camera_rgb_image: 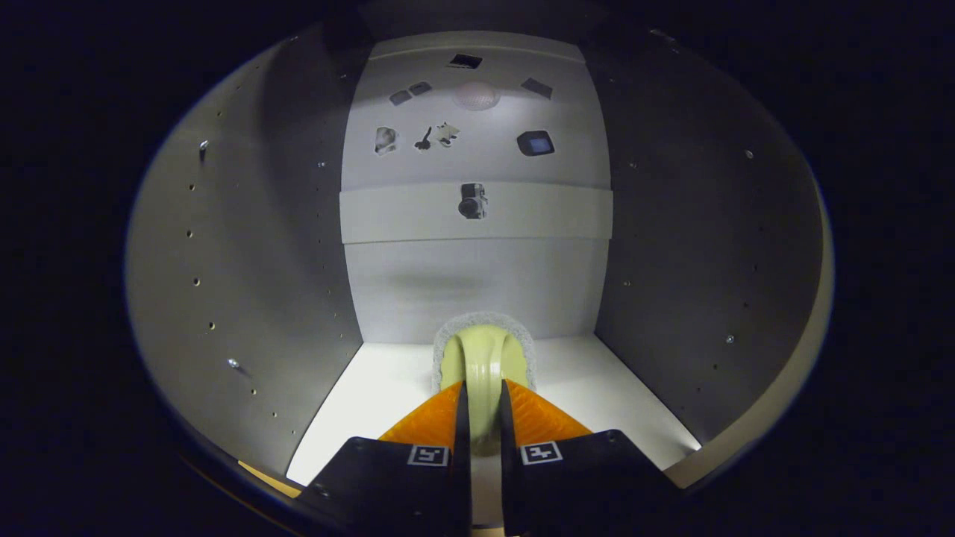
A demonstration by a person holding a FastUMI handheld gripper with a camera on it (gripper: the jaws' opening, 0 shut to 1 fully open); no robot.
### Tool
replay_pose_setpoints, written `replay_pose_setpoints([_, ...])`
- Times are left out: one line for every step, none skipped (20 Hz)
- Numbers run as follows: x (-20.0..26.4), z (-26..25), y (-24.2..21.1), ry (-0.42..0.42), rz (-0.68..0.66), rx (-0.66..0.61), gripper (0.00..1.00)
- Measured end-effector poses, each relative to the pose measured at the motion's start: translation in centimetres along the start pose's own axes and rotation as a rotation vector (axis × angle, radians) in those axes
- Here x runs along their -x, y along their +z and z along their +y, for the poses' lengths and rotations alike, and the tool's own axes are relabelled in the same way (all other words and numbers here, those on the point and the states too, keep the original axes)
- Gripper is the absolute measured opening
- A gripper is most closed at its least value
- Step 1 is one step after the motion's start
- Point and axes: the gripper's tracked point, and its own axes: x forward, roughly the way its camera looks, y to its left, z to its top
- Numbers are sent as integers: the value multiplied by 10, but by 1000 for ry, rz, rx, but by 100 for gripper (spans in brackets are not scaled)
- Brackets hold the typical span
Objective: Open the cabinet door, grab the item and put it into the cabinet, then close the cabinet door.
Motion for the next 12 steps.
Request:
replay_pose_setpoints([-2, 1, 2, 3, -11, -6, 20])
replay_pose_setpoints([-5, 2, 3, 7, -16, -17, 20])
replay_pose_setpoints([-8, 2, 2, 10, -15, -31, 31])
replay_pose_setpoints([-11, 1, 0, 12, -10, -42, 31])
replay_pose_setpoints([-13, 1, -2, 12, -6, -48, 31])
replay_pose_setpoints([-16, 0, -4, 12, -2, -50, 31])
replay_pose_setpoints([-19, 0, -6, 11, 3, -48, 31])
replay_pose_setpoints([-18, -2, -6, 5, 5, -44, 31])
replay_pose_setpoints([-15, 0, -5, 9, 1, -44, 32])
replay_pose_setpoints([-14, 2, -3, 14, -6, -43, 31])
replay_pose_setpoints([-9, 5, 1, 25, -14, -43, 31])
replay_pose_setpoints([-3, 7, 5, 34, -23, -40, 31])
